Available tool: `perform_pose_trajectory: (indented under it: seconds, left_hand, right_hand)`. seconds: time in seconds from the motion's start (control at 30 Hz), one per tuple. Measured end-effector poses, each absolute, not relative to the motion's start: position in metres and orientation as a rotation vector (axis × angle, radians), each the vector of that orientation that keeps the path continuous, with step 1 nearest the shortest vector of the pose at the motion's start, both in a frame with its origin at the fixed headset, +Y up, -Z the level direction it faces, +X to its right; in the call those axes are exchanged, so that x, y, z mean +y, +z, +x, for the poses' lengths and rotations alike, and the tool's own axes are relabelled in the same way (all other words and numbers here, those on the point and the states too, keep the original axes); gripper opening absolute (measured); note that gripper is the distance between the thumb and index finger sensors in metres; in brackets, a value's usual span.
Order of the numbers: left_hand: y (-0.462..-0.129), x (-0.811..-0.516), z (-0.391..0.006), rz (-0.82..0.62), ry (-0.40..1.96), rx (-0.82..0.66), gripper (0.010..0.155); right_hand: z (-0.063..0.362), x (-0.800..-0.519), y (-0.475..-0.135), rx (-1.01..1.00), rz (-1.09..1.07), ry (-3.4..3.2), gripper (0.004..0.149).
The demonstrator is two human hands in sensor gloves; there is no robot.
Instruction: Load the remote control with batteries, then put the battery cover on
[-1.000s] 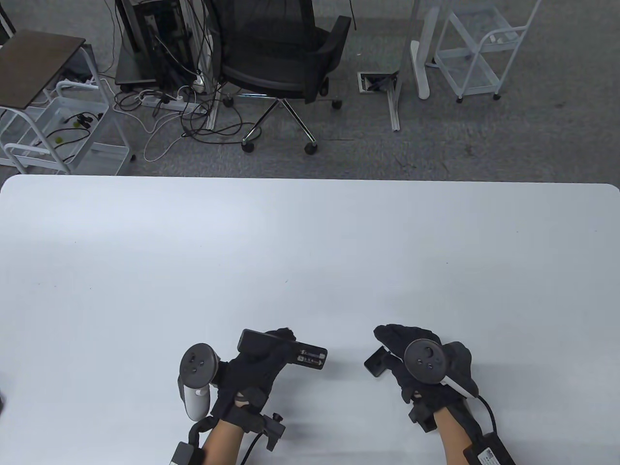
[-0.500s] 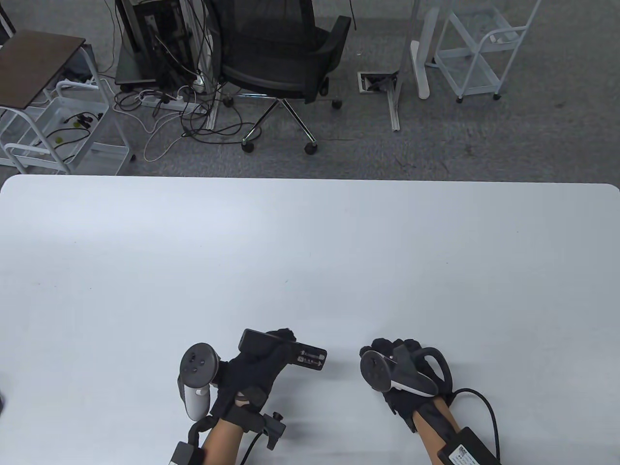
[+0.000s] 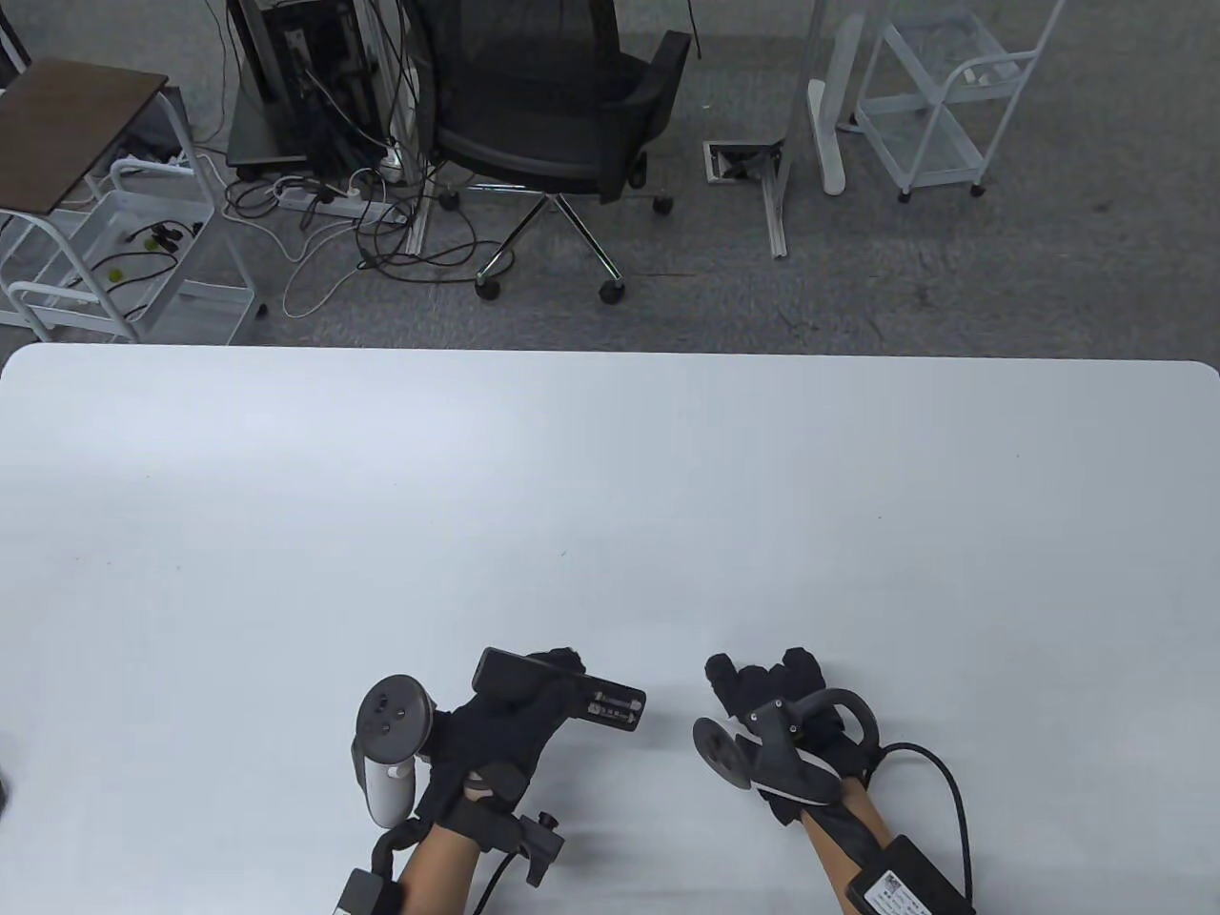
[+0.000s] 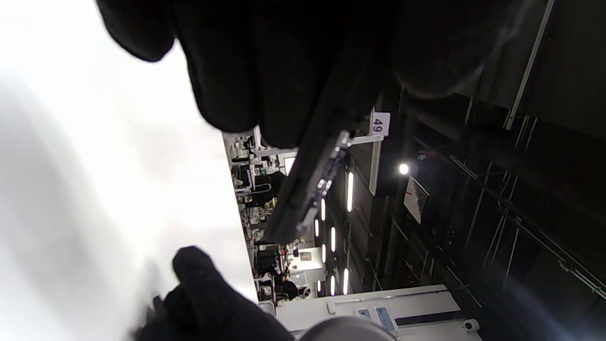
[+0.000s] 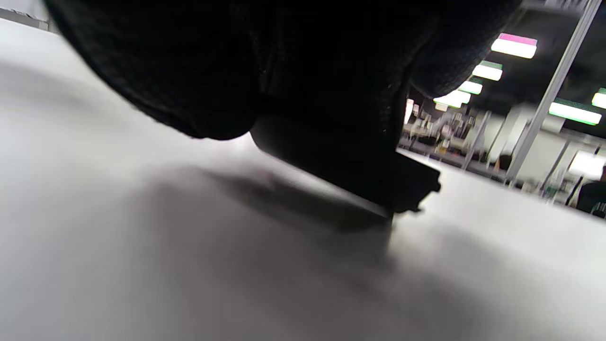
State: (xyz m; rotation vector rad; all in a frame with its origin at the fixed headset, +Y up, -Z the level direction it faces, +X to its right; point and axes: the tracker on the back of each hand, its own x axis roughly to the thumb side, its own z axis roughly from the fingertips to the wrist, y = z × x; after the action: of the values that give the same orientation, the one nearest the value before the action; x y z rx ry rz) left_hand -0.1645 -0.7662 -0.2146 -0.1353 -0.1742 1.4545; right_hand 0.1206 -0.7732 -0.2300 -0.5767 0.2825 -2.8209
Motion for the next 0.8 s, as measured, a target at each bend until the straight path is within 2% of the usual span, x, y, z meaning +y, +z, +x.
perform_pose_trajectory:
  seconds: [0.07,0.23,0.33,0.53,0.6,0.7,0.8]
  left_hand:
    - [-0.215,-0.766,-0.165,-0.134,1.454,-0.174,0.056]
    - [-0.215,-0.766,-0.164,-0.136,1.458,-0.177,0.056]
    - [-0.214,-0.766,-0.164,-0.137,1.457,-0.18,0.056]
    - [-0.214,-0.766,-0.165,-0.135,1.458,-0.179,0.056]
    - [-0.214,-0.766,-0.164,-0.136,1.458,-0.178,0.056]
    - [-0.214,-0.765,-0.164,-0.137,1.457,-0.173,0.056]
    - [-0.214,-0.765,-0.163,-0.141,1.457,-0.173,0.055]
  right_hand:
    - [0.122,-0.767,-0.228,0.394,-0.547,-2.829,0.067]
    - [0.13,-0.752,-0.224,0.528,-0.47,-2.867,0.07]
    - [0.139,-0.744,-0.221,0.604,-0.436,-2.993,0.059]
    - [0.162,-0.728,-0.217,0.738,-0.41,-3.426,0.056]
    - [0.168,-0.727,-0.219,0.685,-0.464,-3.566,0.055]
    - [0.174,-0.731,-0.224,0.442,-0.546,-3.797,0.054]
    - [0.182,-0.736,-0.228,0.307,-0.639,-4.018,0.052]
